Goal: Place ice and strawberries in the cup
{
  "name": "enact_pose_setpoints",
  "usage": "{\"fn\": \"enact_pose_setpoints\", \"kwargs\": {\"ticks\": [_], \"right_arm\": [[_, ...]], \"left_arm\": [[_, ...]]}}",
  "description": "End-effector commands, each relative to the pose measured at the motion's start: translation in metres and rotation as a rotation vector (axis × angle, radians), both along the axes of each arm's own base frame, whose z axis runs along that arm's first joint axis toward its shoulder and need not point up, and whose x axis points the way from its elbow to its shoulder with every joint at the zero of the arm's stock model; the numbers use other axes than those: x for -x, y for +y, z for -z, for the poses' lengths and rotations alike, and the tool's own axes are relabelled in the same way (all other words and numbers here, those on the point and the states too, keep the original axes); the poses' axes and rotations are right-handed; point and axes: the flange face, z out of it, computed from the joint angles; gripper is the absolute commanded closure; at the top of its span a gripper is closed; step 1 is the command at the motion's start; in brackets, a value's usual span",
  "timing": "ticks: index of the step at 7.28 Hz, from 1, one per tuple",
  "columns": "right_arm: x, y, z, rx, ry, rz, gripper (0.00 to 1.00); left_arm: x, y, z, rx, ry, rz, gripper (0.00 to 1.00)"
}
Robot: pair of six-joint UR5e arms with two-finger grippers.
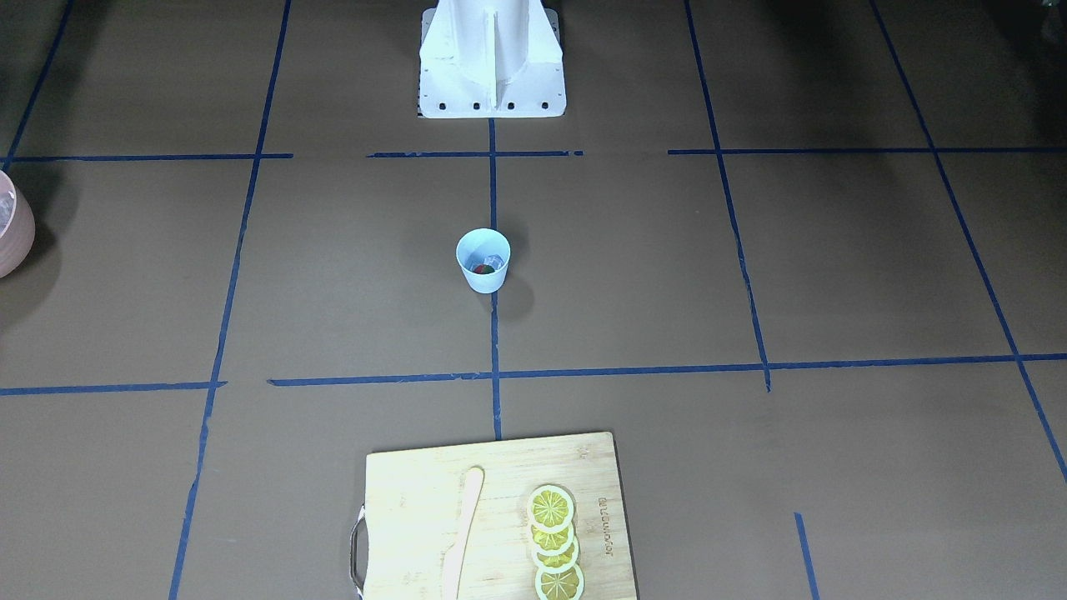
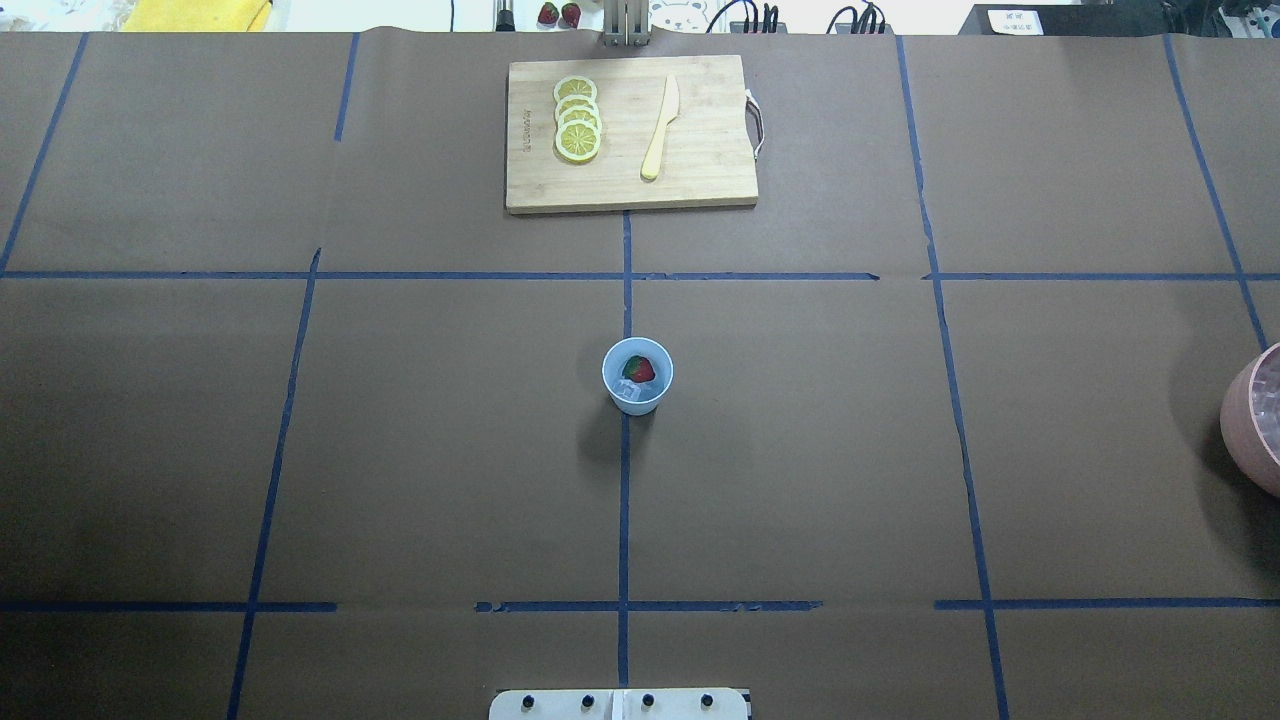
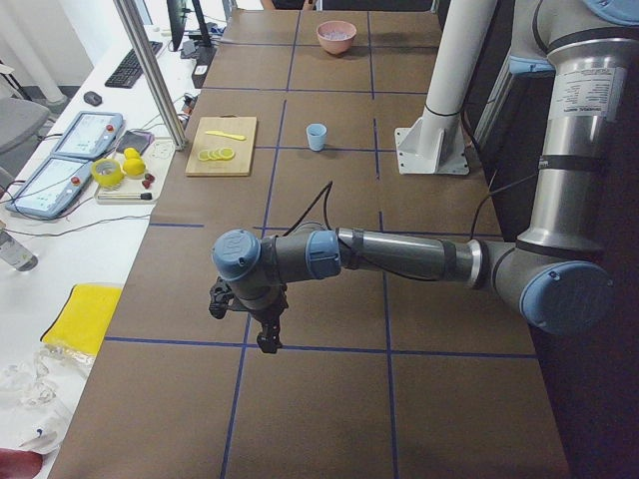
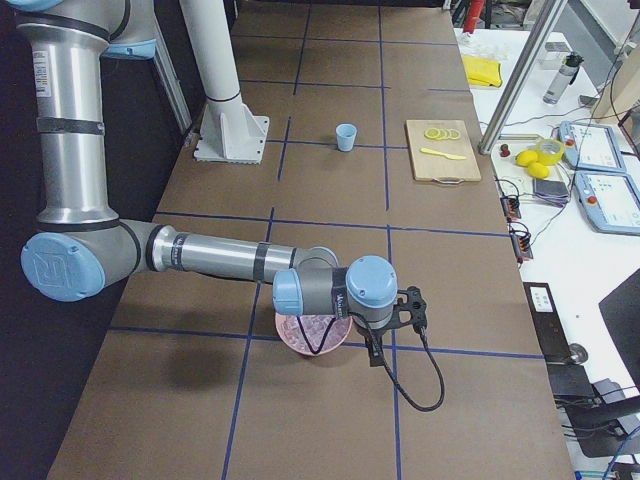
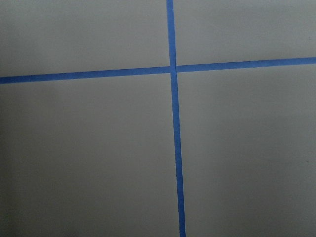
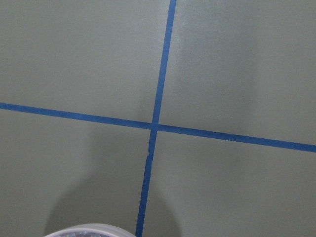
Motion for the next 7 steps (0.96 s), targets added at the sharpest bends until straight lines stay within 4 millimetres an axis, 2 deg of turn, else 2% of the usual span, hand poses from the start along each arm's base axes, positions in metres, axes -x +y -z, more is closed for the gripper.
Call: {"fn": "enact_pose_setpoints", "kwargs": {"ticks": [1,3,6,7], "right_arm": [[0.000,0.000,-0.001,0.000,0.002,0.001,0.01],[0.000,0.000,-0.001,0.002,0.002,0.001,0.01],[0.000,0.000,0.001,-0.002,0.002,0.000,0.01],[0.000,0.000,0.001,-0.002,0.002,0.000,0.01]], "left_arm": [[0.003,0.002,-0.002,-0.047,-0.002,0.017,0.00],[0.003,0.000,0.000,-0.051,-0.009,0.051,0.00],[0.003,0.005,-0.031,-0.016,-0.012,0.070,0.00],[0.002,0.003,-0.033,-0.017,-0.015,0.090,0.00]]}}
